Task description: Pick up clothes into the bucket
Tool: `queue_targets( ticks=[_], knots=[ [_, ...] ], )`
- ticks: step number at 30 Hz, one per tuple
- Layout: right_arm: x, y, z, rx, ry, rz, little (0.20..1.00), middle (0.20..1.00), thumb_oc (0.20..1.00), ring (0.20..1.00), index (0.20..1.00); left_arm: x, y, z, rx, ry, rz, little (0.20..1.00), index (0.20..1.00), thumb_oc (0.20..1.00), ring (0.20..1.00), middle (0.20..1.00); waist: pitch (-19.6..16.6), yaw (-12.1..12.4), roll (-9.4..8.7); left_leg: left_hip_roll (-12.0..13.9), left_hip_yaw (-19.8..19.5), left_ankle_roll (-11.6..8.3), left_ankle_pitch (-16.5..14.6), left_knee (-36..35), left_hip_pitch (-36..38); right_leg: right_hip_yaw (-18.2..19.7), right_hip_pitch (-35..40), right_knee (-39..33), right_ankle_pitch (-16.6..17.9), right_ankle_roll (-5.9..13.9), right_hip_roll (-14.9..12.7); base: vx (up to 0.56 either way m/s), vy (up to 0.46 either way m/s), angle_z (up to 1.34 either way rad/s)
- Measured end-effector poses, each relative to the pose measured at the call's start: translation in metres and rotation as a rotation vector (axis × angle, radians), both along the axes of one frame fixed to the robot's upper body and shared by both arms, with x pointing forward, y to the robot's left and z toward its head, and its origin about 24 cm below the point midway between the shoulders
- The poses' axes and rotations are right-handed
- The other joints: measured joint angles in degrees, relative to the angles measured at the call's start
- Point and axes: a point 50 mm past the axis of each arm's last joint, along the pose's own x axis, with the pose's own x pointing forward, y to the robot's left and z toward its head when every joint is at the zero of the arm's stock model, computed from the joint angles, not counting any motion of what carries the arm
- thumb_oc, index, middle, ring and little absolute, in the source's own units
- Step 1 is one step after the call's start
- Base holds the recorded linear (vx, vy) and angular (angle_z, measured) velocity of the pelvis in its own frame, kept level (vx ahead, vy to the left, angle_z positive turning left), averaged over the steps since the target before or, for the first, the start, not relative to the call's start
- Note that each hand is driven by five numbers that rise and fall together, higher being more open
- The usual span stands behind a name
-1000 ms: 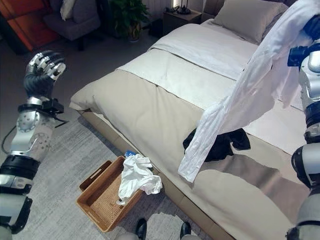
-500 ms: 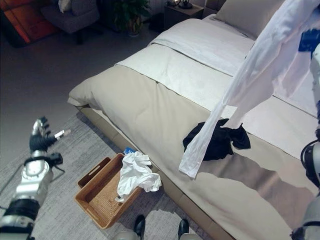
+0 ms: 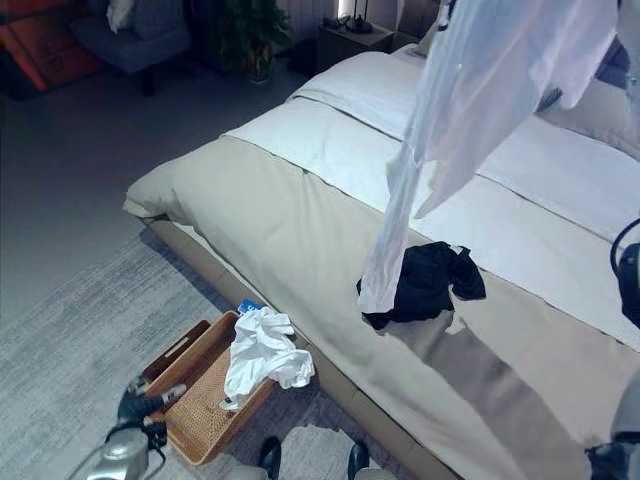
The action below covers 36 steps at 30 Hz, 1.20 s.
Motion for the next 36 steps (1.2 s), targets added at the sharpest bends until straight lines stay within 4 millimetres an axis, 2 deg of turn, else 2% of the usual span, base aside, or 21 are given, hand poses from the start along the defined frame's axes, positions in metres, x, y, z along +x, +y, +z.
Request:
queue_targets(
  ticks=[2,3,5,9,11,14,18,19,20,21,22,24,27,30,31,32,34,36],
  knots=[
    [0.003,0.012,0.0,0.002,0.001,0.06,0.2,0.2,0.2,0.2,0.2,-0.014,-0.005,-0.009,-0.005,0.072,-0.036,1.0,1.0,1.0,1.0,1.0,-0.35,0.12,-0.49,0.01,-0.03,-0.01,0.0,0.0,-0.02,-0.12,0.03,0.0,0.0,0.0,0.01,-0.03,-0.008,0.03],
    [0.005,0.016,-0.001,0.004,0.005,0.079,0.2,0.2,0.2,0.2,0.2,-0.014,-0.006,-0.011,-0.006,0.087,-0.046,1.0,1.0,1.0,1.0,1.0,-0.45,0.01,-0.59,0.02,-0.04,-0.01,0.0,0.0,0.0,-0.15,0.08,0.0,0.0,0.0,-0.05,-0.03,-0.002,0.04],
    [0.014,0.037,-0.006,0.017,0.032,0.183,0.2,0.2,0.2,0.2,0.2,-0.028,-0.015,-0.022,0.0,0.197,-0.137,1.0,1.0,1.0,1.0,1.0,-0.9,0.06,-1.02,-0.13,-0.03,-0.02,0.0,0.01,-0.02,-0.23,0.08,0.0,0.01,-0.01,-0.14,-0.04,0.007,0.02],
    [0.018,0.07,-0.011,0.015,0.043,0.326,0.2,0.2,0.2,0.2,0.2,-0.039,-0.024,-0.029,-0.013,0.262,-0.202,1.0,1.0,1.0,1.0,1.0,-1.32,0.56,-1.31,-0.19,-0.05,-0.02,0.02,0.01,-0.03,-0.27,0.1,0.01,0.14,-0.17,-0.17,-0.02,0.003,0.0],
    [0.016,0.076,-0.01,0.001,0.037,0.355,0.2,0.2,0.2,0.2,0.2,-0.037,-0.024,-0.028,-0.015,0.253,-0.207,1.0,1.0,1.0,1.0,1.0,-1.56,1.81,-1.37,-0.21,-0.1,-0.03,0.02,0.01,-0.08,-0.34,0.1,0.01,0.14,-0.18,-0.14,-0.03,-0.004,0.02],
    [0.018,0.09,-0.013,0.011,0.037,0.414,0.2,0.2,0.2,0.2,0.2,-0.036,-0.024,-0.027,-0.014,0.242,-0.208,1.0,1.0,1.0,1.0,1.0,-2.74,2.36,-1.35,-0.36,-0.55,-0.02,0.03,0.02,-0.24,-0.82,0.14,0.01,0.13,-0.19,-0.16,-0.04,0.001,0.07],
    [0.011,0.106,-0.019,-0.013,0.026,0.506,0.2,0.2,0.2,0.2,0.2,-0.005,-0.028,-0.01,-0.009,0.083,-0.226,1.0,1.0,1.0,1.0,1.0,-2.88,3.24,-1.42,-0.54,-1.29,-0.02,0.12,0.02,-0.27,-1.19,0.45,0.01,0.12,-0.19,-0.19,-0.02,0.002,0.08],
    [0.009,0.111,-0.024,-0.028,0.029,0.537,0.2,0.2,0.2,0.2,0.2,0.011,-0.03,0.003,-0.013,-0.02,-0.226,1.0,1.0,1.0,1.0,1.0,-2.92,3.3,-1.49,-0.56,-1.46,-0.01,0.12,0.1,-0.19,-1.45,0.68,0.01,0.1,-0.19,-0.23,-0.04,0.0,0.09],
    [0.009,0.113,-0.028,-0.036,0.036,0.548,0.2,0.2,0.2,0.2,0.2,0.018,-0.03,0.009,-0.016,-0.069,-0.226,1.0,1.0,1.0,1.0,1.0,-2.94,3.31,-1.53,-0.63,-1.53,-0.01,0.12,0.21,-0.2,-1.64,0.78,0.01,0.1,-0.19,-0.24,-0.04,-0.004,0.1],
    [0.008,0.114,-0.039,-0.041,0.048,0.582,0.2,0.2,0.2,0.2,0.2,0.039,-0.031,0.036,-0.041,-0.239,-0.215,1.0,1.0,1.0,1.0,1.0,-3.07,3.42,-1.74,-0.69,-1.77,-0.02,0.12,0.45,-0.24,-1.93,0.95,0.01,0.08,-0.19,-0.29,-0.04,-0.001,0.08],
    [0.008,0.114,-0.047,-0.04,0.06,0.598,0.2,0.2,0.2,0.2,0.2,0.048,-0.032,0.053,-0.052,-0.34,-0.215,1.0,1.0,1.0,1.0,1.0,-3.18,3.4,-1.93,-0.68,-1.96,-0.02,0.11,0.43,-0.29,-2.13,1.0,0.01,0.07,-0.2,-0.27,-0.03,-0.006,0.12],
    [0.014,0.116,-0.073,-0.058,0.128,0.619,0.2,0.2,0.2,0.2,0.2,0.082,-0.037,0.115,-0.075,-0.664,-0.256,1.0,1.0,1.0,1.0,1.0,-3.12,3.39,-1.76,-0.8,-2.36,-0.01,0.11,0.72,-0.31,-2.39,1.22,0.01,0.05,-0.22,-0.47,-0.03,0.004,0.08],
    [0.024,0.116,-0.101,-0.082,0.216,0.609,0.2,0.2,0.2,0.2,0.2,0.106,-0.054,0.187,-0.114,-0.986,-0.399,1.0,1.0,1.0,1.0,1.0,-2.85,3.23,-0.98,-0.97,-2.76,0.07,0.14,0.77,-0.88,-2.44,0.95,0.02,0.09,-0.21,-0.73,0.0,0.018,0.07],
    [0.03,0.121,-0.116,-0.091,0.287,0.626,0.2,0.2,0.2,0.2,0.2,0.121,-0.063,0.218,-0.139,-1.091,-0.495,1.0,1.0,1.0,1.0,1.0,-2.83,3.03,-0.39,-1.1,-2.79,0.27,0.28,0.77,-0.86,-2.42,0.95,0.01,0.11,-0.18,-0.95,0.0,0.0,0.0],
    [0.032,0.126,-0.121,-0.11,0.321,0.641,0.2,0.2,0.2,0.2,0.2,0.132,-0.072,0.235,-0.151,-1.148,-0.551,1.0,1.0,1.0,1.0,1.0,-2.85,2.87,-0.38,-1.12,-2.78,0.34,0.33,0.83,-0.79,-2.41,1.02,0.01,0.11,-0.18,-0.96,0.0,0.0,0.0],
    [0.032,0.128,-0.123,-0.121,0.33,0.648,0.2,0.2,0.2,0.2,0.2,0.135,-0.076,0.241,-0.161,-1.167,-0.567,1.0,1.0,1.0,1.0,1.0,-2.86,3.08,-0.39,-1.16,-2.81,0.51,0.48,0.86,-0.82,-2.44,1.06,0.02,0.14,-0.15,-0.97,0.0,0.0,0.0],
    [0.029,0.138,-0.126,-0.161,0.348,0.687,0.2,0.2,0.2,0.2,0.2,0.147,-0.099,0.257,-0.209,-1.216,-0.655,1.0,1.0,1.0,1.0,1.0,-2.86,2.93,-0.38,-1.26,-2.8,0.53,0.5,0.86,-0.82,-2.42,1.04,0.02,0.15,-0.14,-1.04,0.0,0.0,0.0],
    [0.026,0.146,-0.128,-0.179,0.354,0.724,0.2,0.2,0.2,0.2,0.2,0.151,-0.115,0.265,-0.228,-1.232,-0.732,1.0,1.0,1.0,1.0,1.0,-2.87,2.3,-0.39,-1.32,-2.73,0.53,0.5,0.86,-0.76,-2.4,1.05,0.01,0.15,-0.14,-1.09,0.0,0.0,0.0]
  ],
)
